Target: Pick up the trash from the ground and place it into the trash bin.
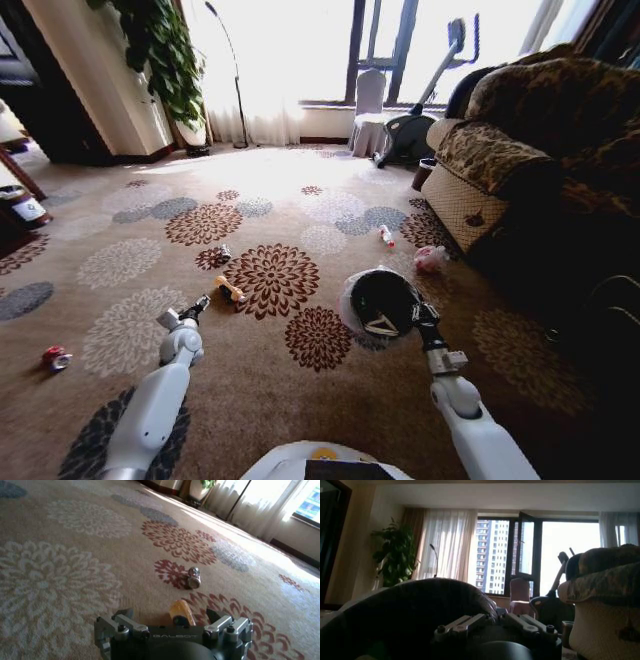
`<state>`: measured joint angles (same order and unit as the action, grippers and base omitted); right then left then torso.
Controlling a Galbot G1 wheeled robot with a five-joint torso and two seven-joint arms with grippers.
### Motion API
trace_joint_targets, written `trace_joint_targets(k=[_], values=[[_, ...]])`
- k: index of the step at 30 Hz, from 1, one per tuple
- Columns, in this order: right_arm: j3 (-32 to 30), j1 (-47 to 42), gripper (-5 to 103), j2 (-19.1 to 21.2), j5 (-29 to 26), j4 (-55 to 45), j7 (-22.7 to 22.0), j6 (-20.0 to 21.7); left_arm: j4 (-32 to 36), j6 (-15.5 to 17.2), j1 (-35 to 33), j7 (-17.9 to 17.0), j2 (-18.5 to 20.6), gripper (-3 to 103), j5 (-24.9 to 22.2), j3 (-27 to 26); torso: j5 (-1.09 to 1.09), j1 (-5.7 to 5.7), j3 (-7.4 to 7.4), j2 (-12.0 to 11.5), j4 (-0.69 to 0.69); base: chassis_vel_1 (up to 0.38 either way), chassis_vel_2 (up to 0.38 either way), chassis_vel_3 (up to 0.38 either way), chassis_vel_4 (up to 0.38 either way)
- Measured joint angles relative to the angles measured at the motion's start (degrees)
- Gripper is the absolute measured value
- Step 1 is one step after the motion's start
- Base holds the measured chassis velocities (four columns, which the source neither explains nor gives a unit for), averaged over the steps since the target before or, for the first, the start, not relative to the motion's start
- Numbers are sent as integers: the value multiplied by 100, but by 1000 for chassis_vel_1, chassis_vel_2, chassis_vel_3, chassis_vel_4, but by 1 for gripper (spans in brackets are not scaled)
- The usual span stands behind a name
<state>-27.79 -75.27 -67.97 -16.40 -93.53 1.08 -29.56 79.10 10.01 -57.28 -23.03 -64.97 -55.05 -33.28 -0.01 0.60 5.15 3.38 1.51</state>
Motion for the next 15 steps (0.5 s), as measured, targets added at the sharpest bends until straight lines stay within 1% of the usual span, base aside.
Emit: trace_joint_targets(k=[1,3,5,11,13,15], values=[[-18,-23,0,-7,5,-20,0,-34,-69,13,58,15,-21,99,1,28,1,0,0,0,-3,0,0,0,0],[-43,-59,0,-13,20,-57,-3,-41,-169,18,127,31,-44,99,8,60,2,0,0,0,-4,-78,-38,46,48],[-50,-124,0,-21,19,-103,-5,-40,-352,20,236,69,-58,99,23,106,0,0,0,0,-10,-87,-43,39,38],[54,-120,0,-14,-16,-137,-6,-37,-509,36,281,112,-53,99,37,69,-1,-1,0,0,-5,-36,16,29,-34],[151,-56,0,0,-42,-105,-4,-36,-537,41,254,113,-55,99,59,22,2,-1,0,0,2,-48,78,78,-81],[167,-53,0,1,-55,-99,-2,-36,-564,46,259,118,-63,99,72,24,2,-1,-1,0,2,-84,138,104,-94]])
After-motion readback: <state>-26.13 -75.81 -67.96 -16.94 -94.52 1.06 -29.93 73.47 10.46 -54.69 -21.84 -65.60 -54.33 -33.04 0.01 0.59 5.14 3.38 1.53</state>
